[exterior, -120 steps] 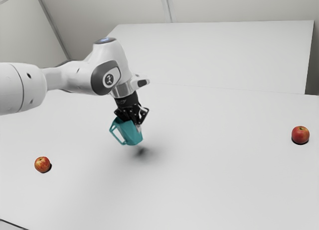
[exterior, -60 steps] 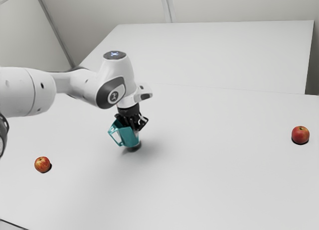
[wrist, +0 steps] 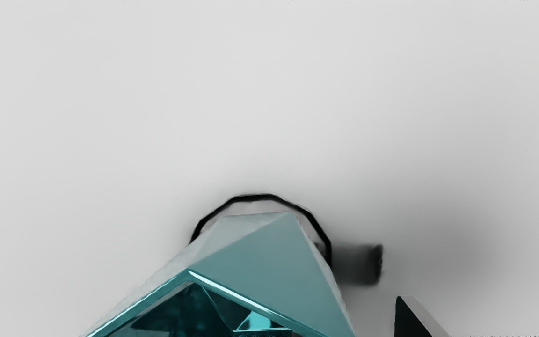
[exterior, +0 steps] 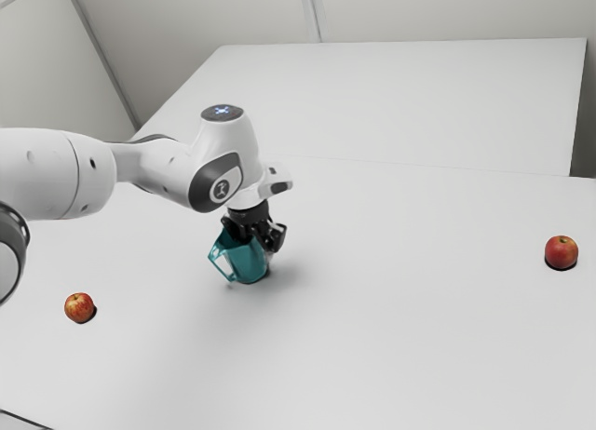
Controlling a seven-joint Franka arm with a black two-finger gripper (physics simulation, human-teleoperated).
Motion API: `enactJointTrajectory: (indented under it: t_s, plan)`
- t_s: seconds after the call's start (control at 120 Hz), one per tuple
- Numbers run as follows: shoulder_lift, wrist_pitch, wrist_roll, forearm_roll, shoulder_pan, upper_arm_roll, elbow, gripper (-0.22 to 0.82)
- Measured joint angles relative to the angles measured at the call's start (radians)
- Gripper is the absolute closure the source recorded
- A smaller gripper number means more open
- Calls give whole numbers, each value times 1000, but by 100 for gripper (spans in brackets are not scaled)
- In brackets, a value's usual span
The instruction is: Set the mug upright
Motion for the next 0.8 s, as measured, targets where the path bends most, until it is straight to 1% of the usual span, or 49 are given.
enactJointTrajectory:
  t_s: [0.058, 0.125, 0.2, 0.283, 0.433, 0.5, 0.617, 0.8]
  plan:
    - [-6, -1, 1, -1, 0, -1, 0, 38]
    - [-20, -4, 2, 0, 0, -2, 1, 28]
    - [-38, -7, 4, 1, 0, -2, 1, 19]
    - [-68, -10, 7, 3, -3, -3, 1, 13]
    - [-134, -14, 10, -2, -13, -2, 11, 6]
    - [-152, -37, 12, -3, -15, -2, 35, 5]
    - [-171, -131, 15, -3, -18, -1, 142, 3]
    - [-174, -296, 17, 7, -27, 1, 296, 1]
